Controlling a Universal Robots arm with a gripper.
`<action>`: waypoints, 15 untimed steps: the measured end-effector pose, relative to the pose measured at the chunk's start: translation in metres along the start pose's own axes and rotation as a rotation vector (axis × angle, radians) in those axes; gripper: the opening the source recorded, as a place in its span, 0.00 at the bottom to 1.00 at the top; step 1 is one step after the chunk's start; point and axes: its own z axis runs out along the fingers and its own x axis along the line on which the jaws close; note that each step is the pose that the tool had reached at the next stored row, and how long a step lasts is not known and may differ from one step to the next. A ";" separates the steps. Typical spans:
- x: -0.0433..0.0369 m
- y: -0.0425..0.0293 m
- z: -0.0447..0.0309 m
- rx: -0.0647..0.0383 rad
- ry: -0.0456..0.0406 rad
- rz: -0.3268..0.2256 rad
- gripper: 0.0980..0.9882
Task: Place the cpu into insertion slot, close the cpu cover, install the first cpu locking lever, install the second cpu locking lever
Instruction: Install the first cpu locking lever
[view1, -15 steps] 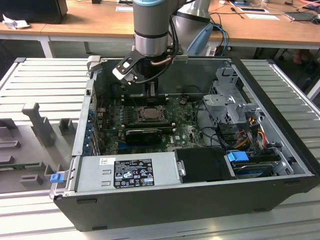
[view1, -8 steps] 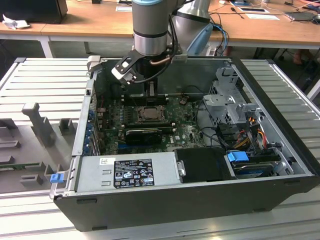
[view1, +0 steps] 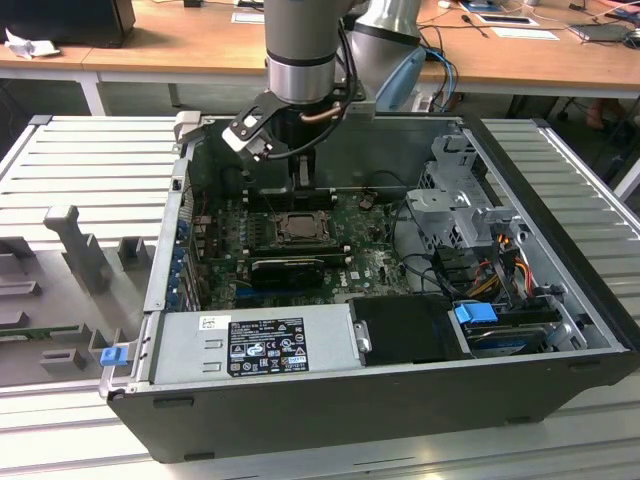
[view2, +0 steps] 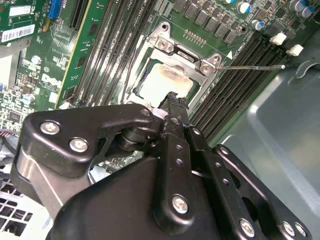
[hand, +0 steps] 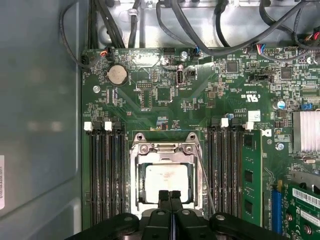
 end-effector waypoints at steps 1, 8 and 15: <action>0.0001 0.0003 -0.0066 0.000 -0.0001 0.000 0.01; 0.0006 0.0014 -0.0351 0.000 0.0000 0.000 0.01; 0.0008 0.0019 -0.0453 0.002 0.0009 -0.023 0.01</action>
